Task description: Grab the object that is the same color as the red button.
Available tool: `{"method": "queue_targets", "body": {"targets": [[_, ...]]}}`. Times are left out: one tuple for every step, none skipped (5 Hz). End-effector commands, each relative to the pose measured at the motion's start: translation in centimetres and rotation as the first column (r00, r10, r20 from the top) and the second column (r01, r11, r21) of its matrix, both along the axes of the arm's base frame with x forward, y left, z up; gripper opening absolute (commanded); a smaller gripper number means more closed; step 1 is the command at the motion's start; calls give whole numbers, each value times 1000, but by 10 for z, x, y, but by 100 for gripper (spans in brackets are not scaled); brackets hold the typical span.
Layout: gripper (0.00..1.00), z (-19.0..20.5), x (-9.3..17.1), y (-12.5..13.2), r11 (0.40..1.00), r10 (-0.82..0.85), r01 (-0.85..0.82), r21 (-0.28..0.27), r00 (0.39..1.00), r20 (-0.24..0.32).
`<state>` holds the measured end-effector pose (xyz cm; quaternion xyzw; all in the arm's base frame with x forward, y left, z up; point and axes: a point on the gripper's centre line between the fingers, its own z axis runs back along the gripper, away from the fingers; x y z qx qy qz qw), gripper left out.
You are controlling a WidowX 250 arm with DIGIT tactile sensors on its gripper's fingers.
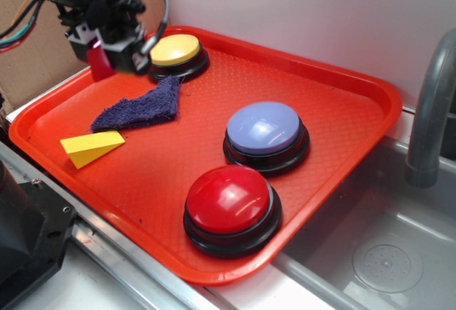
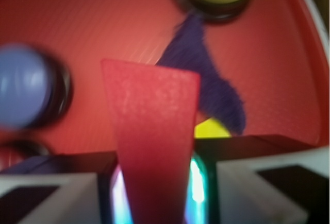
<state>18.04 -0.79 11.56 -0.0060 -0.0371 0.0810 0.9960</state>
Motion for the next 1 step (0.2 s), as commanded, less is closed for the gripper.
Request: {"method": "queue_targets", "body": {"targets": [[76,13,-9,21,1000,23,-23,12,1000,-13]]}}
